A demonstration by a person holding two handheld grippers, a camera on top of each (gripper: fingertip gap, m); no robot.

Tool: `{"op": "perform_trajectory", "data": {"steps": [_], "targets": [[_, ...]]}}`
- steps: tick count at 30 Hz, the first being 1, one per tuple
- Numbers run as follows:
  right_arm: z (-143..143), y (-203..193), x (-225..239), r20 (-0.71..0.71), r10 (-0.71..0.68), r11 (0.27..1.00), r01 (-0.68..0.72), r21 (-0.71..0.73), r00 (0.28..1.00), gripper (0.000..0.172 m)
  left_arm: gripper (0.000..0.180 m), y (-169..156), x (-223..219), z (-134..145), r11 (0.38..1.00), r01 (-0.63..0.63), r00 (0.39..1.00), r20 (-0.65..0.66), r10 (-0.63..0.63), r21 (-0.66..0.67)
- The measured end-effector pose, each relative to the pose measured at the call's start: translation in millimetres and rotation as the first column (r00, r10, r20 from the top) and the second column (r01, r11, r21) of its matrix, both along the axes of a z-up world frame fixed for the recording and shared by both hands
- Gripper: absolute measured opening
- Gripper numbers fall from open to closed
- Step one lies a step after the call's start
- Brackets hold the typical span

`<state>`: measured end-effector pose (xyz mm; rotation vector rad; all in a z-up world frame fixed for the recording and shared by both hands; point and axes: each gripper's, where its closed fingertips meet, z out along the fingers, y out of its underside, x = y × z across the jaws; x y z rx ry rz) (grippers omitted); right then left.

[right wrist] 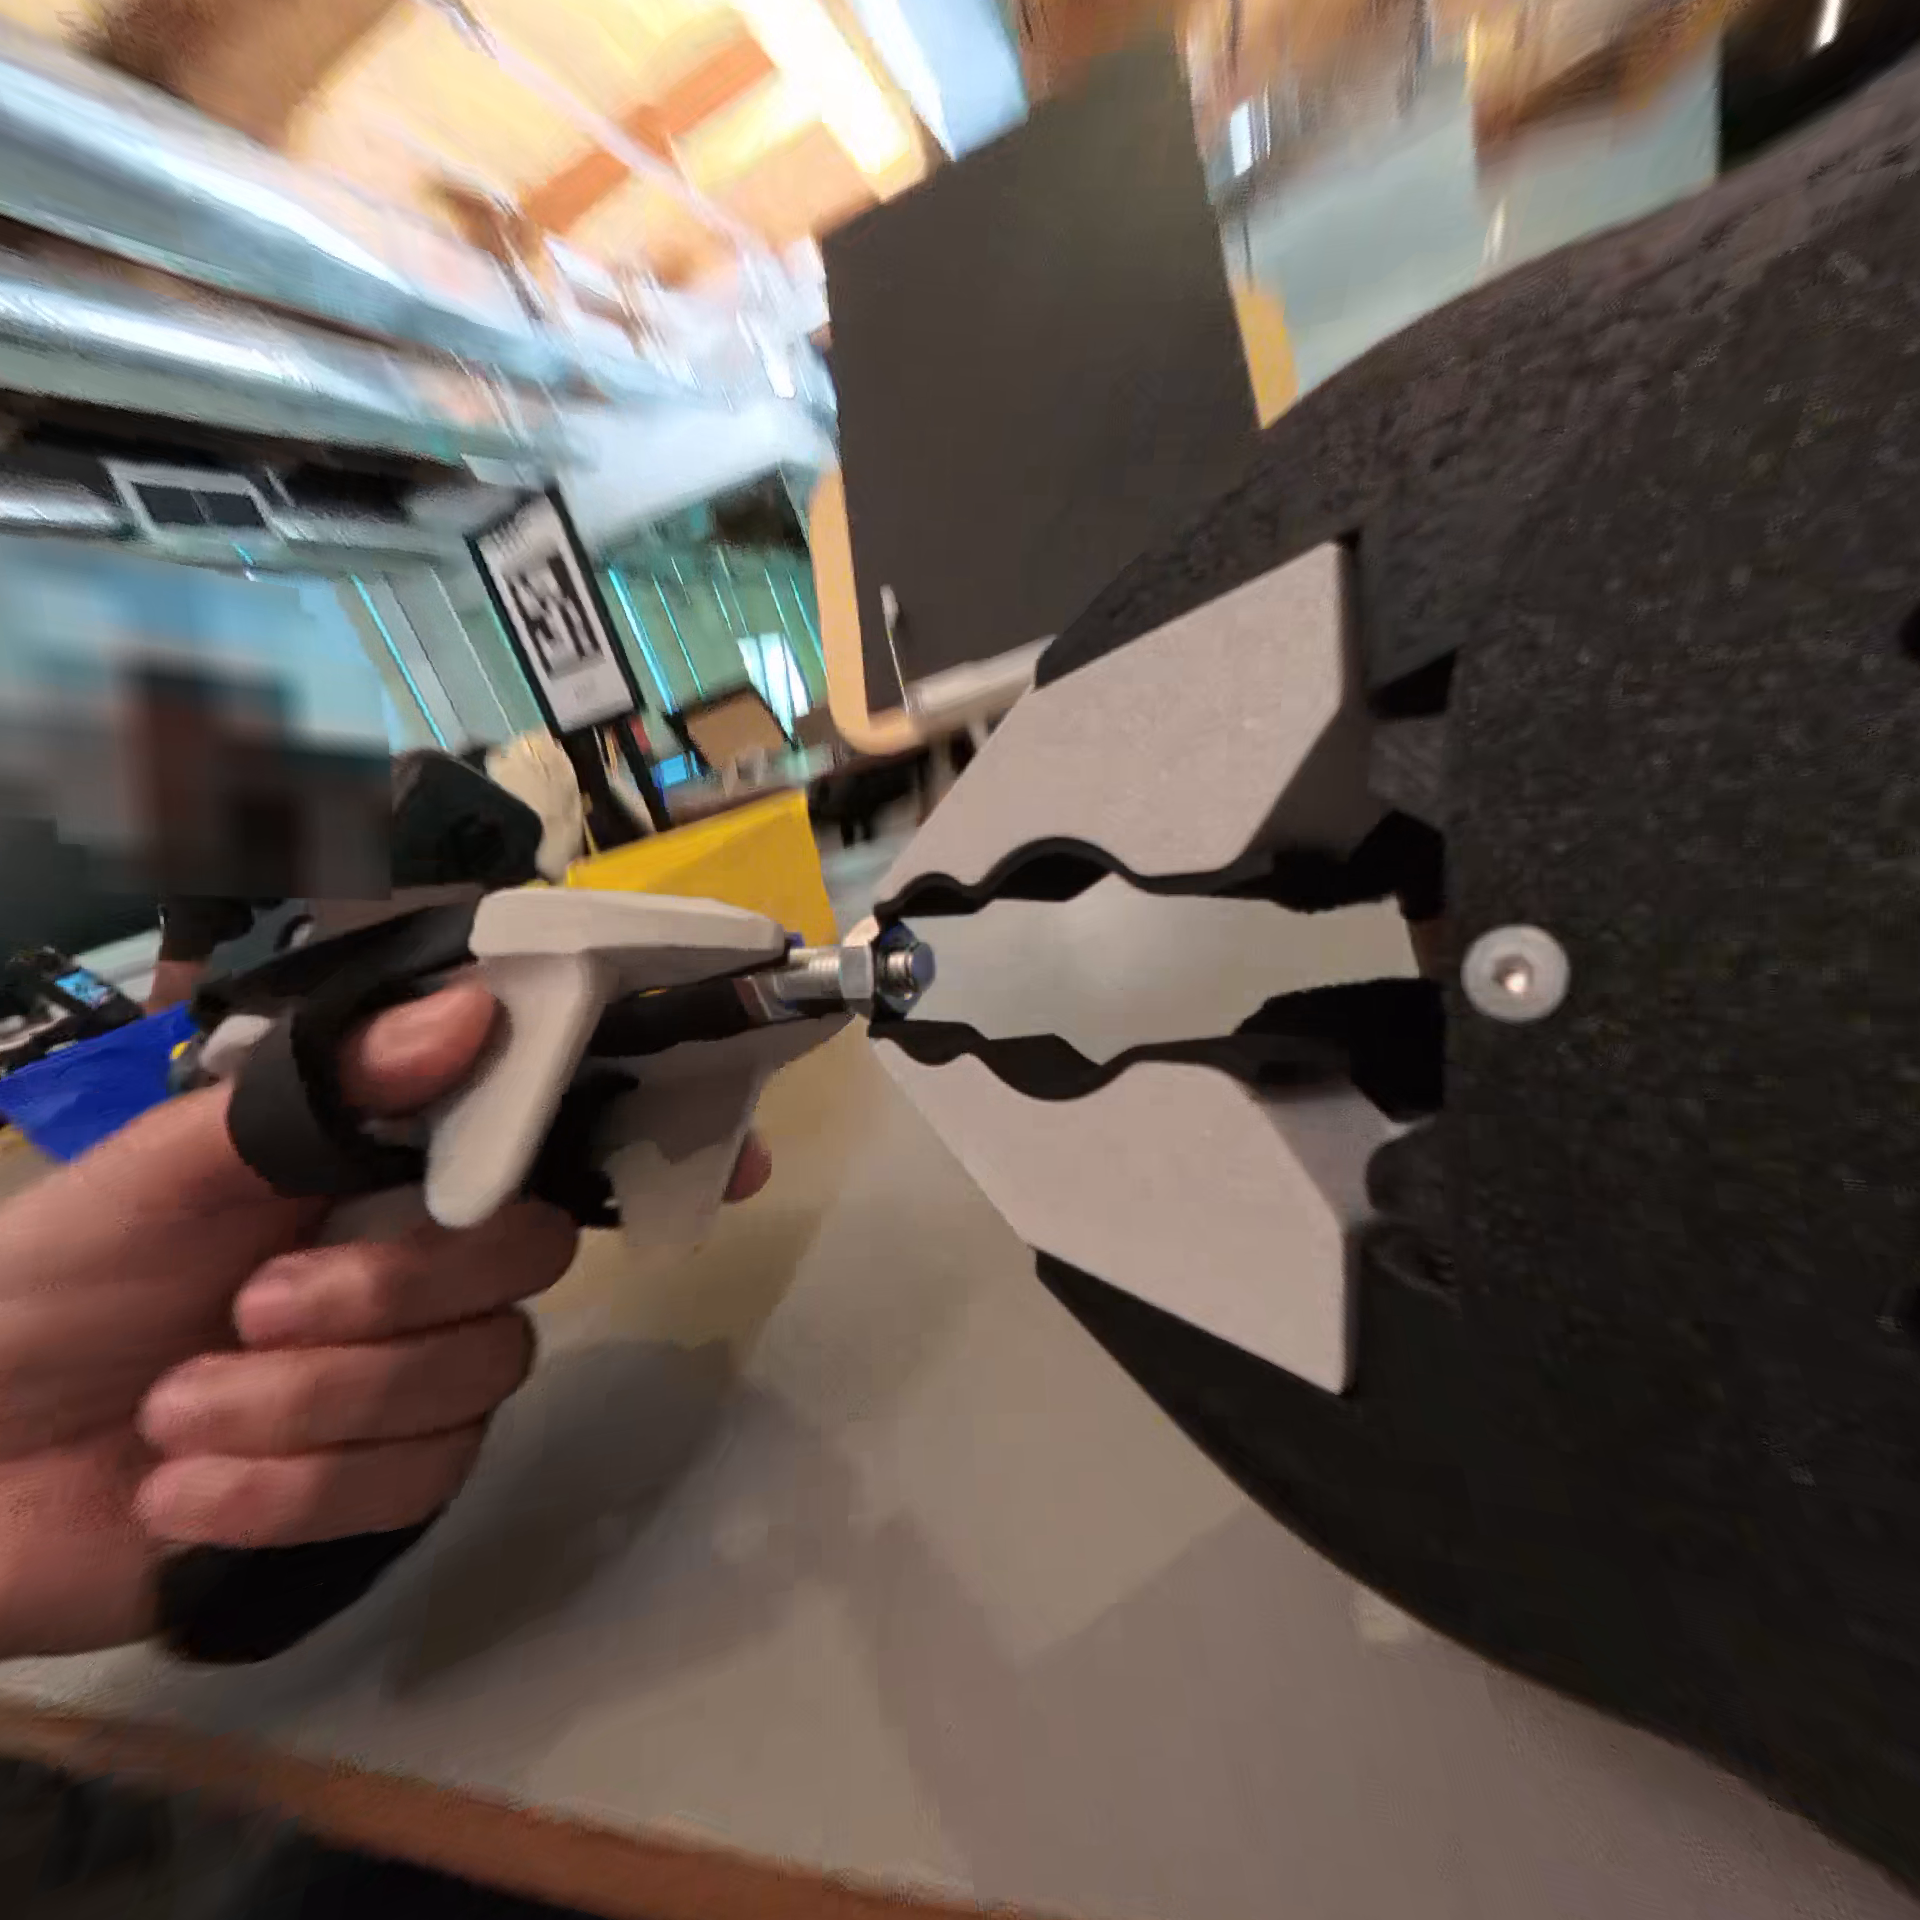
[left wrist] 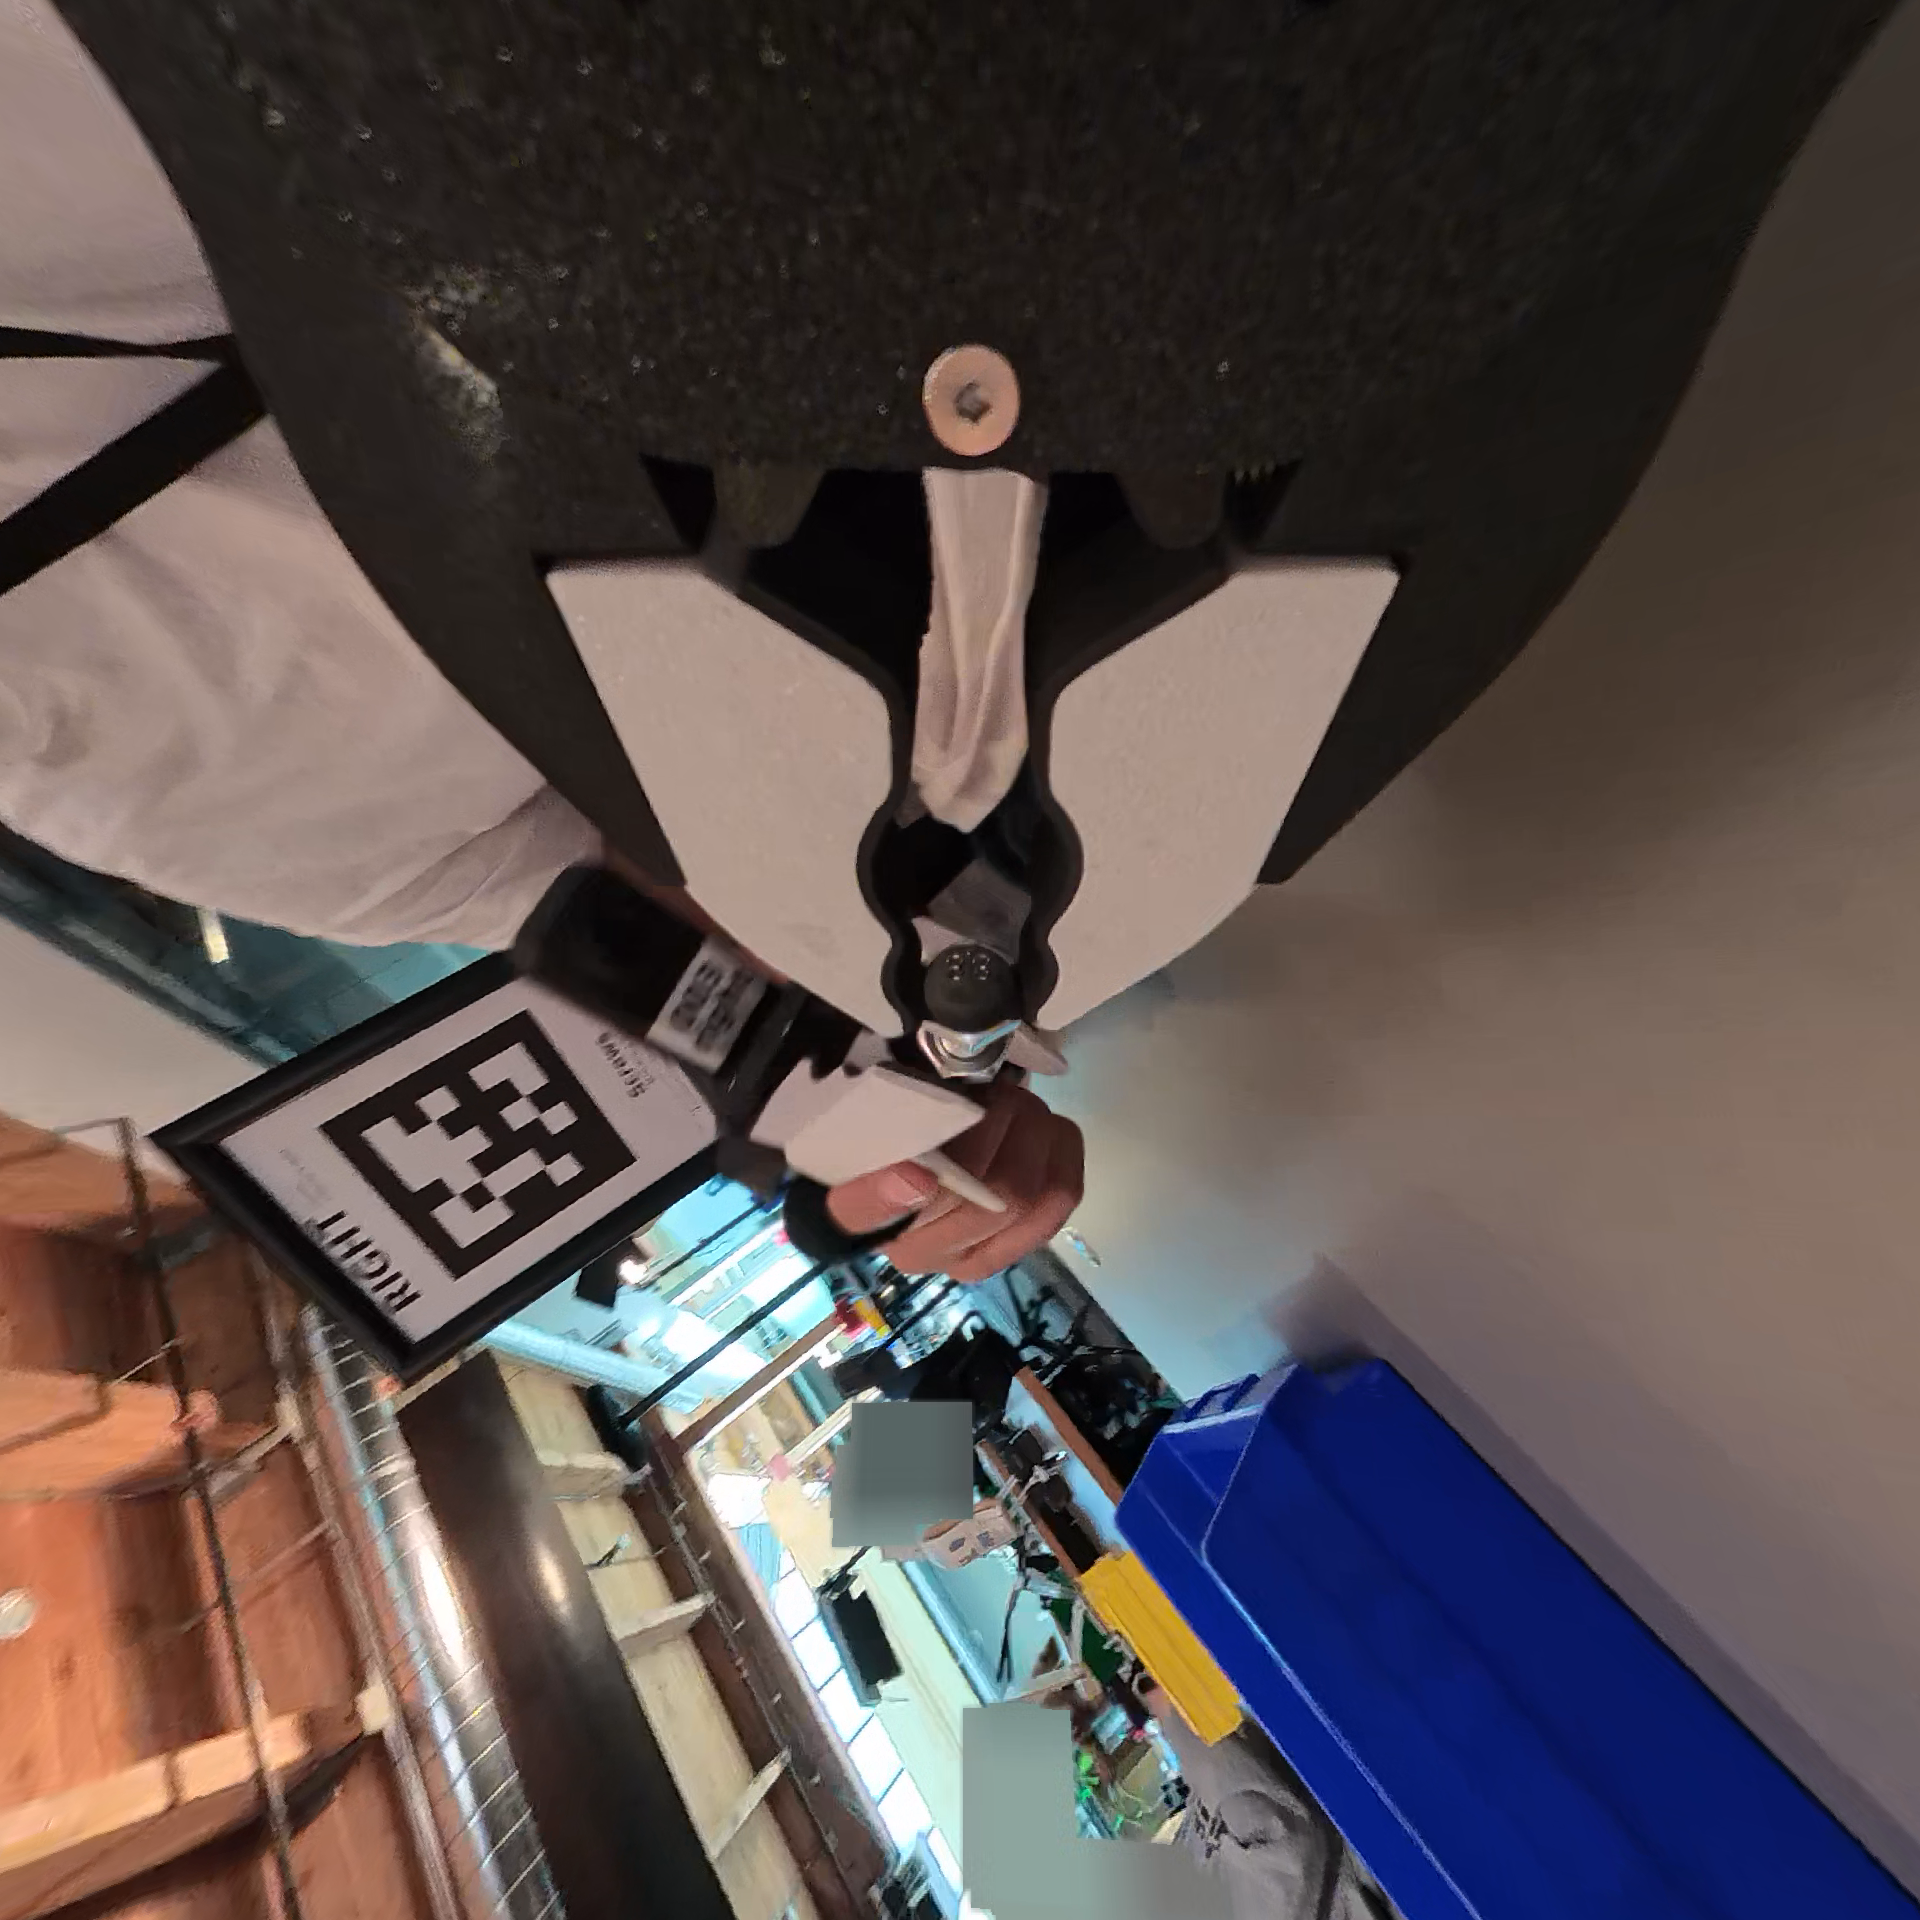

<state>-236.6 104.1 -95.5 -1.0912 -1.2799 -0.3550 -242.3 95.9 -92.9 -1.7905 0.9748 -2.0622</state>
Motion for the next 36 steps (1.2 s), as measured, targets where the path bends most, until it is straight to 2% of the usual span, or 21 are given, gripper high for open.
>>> {"op": "perform_trajectory", "data": {"steps": [2, 4, 6, 7, 8, 10, 12, 13, 15, 18, 19, 20, 22, 23, 24, 25, 26, 28, 30, 33, 36], "targets": [[-4.2, -1.3, -0.8, -0.152, 0.027, 0.97, -0.063, -0.236, 0.988, 0.019, 0.017, -0.8, 0.0, -2.3, 0.998, -0.005, 1.0, -0.018, 0.006, 0.065], [-6.8, -2.3, -2.3, -0.335, 0.005, 0.861, -0.174, -0.477, 0.942, 0.019, 0.017, -0.5, 0.2, -2.4, 0.994, -0.013, 1.0, -0.023, 0.016, 0.111], [-3.9, -4.3, -4.9, -0.539, -0.077, 0.658, -0.364, -0.659, 0.839, 0.019, 0.018, 0.0, -0.3, 0.4, 0.989, -0.022, 1.0, -0.01, 0.024, 0.147], [1.6, -5.6, -6.6, -0.64, -0.144, 0.531, -0.487, -0.694, 0.755, 0.019, 0.017, 0.0, -0.8, 4.5, 0.988, -0.027, 1.0, 0.011, 0.026, 0.152], [8.8, -6.7, -8.4, -0.723, -0.233, 0.387, -0.621, -0.682, 0.65, 0.019, 0.017, -0.3, -1.5, 9.7, 0.987, -0.032, 0.999, 0.037, 0.026, 0.155], [21.7, -4.2, -8.9, -0.784, -0.44, 0.11, -0.841, -0.53, 0.437, 0.019, 0.018, 0.6, -2.2, 18.1, 0.98, -0.063, 0.996, 0.077, 0.049, 0.19], [22.5, -2.6, -9.8, -0.744, -0.574, -0.079, -0.927, -0.367, 0.343, 0.019, 0.018, 4.6, -1.9, 19.4, 0.965, -0.108, 0.993, 0.075, 0.092, 0.239], [22.9, -2.2, -10.3, -0.733, -0.599, -0.117, -0.941, -0.319, 0.323, 0.019, 0.018, 5.5, -2.3, 19.0, 0.964, -0.112, 0.993, 0.072, 0.097, 0.242], [25.0, -1.7, -12.4, -0.76, -0.573, -0.077, -0.943, -0.323, 0.307, 0.023, 0.017, 8.0, -4.1, 20.3, 0.971, -0.116, 0.991, 0.083, 0.101, 0.209], [21.0, -7.6, -19.4, -0.791, -0.439, 0.038, -0.871, -0.489, 0.425, 0.048, 0.017, 14.2, -6.7, 21.6, 0.98, -0.129, 0.989, 0.092, 0.116, 0.151], [13.4, -6.4, -19.6, -0.782, -0.379, 0.133, -0.807, -0.575, 0.494, 0.056, 0.017, 16.0, -7.5, 21.2, 0.983, -0.129, 0.989, 0.092, 0.118, 0.13], [2.6, -3.2, -17.6, -0.748, -0.307, 0.264, -0.702, -0.661, 0.589, 0.056, 0.017, 17.8, -8.2, 20.6, 0.986, -0.129, 0.989, 0.092, 0.12, 0.107], [-18.9, 4.1, -7.9, -0.569, -0.157, 0.555, -0.405, -0.727, 0.807, 0.056, 0.017, 20.1, -9.4, 19.6, 0.992, -0.117, 0.989, 0.092, 0.112, 0.047], [-24.0, 8.4, -1.6, -0.455, -0.109, 0.69, -0.262, -0.675, 0.884, 0.056, 0.017, 20.4, -9.6, 18.4, 0.994, -0.107, 0.991, 0.089, 0.105, 0.019], [-20.1, 16.0, 6.2, -0.377, -0.112, 0.817, -0.13, -0.562, 0.92, 0.056, 0.017, 20.3, -9.8, 16.4, 0.995, -0.097, 0.992, 0.081, 0.097, -0.002], [-9.9, 20.1, 12.7, -0.322, -0.11, 0.916, -0.031, -0.401, 0.94, 0.05, 0.017, 18.8, -9.8, 14.2, 0.997, -0.077, 0.994, 0.074, 0.079, -0.024], [-4.3, 16.6, 13.2, -0.226, -0.064, 0.97, 0.008, -0.242, 0.972, 0.037, 0.017, 15.9, -9.7, 12.1, 0.997, -0.049, 0.996, 0.067, 0.052, -0.052], [-1.1, 10.7, 11.0, -0.023, -0.052, 0.999, 0.052, 0.003, 0.998, 0.035, 0.017, 11.7, -9.1, 8.0, 0.995, -0.007, 0.998, 0.055, 0.013, -0.104], [-2.0, 4.1, 3.9, 0.106, -0.054, 0.988, 0.038, 0.148, 0.993, 0.037, 0.017, 6.6, -8.4, 5.4, 0.991, 0.03, 0.998, 0.051, -0.024, -0.127], [-1.2, -3.0, -4.4, 0.207, -0.077, 0.956, 0.014, 0.293, 0.975, 0.036, 0.017, 2.4, -6.7, 3.9, 0.993, 0.043, 0.999, 0.038, -0.04, -0.107], [0.6, -5.3, -6.9, 0.216, -0.078, 0.949, 0.006, 0.315, 0.973, 0.031, 0.017, -0.8, -6.4, 0.4, 0.994, 0.055, 0.998, 0.015, -0.054, -0.091]]}}
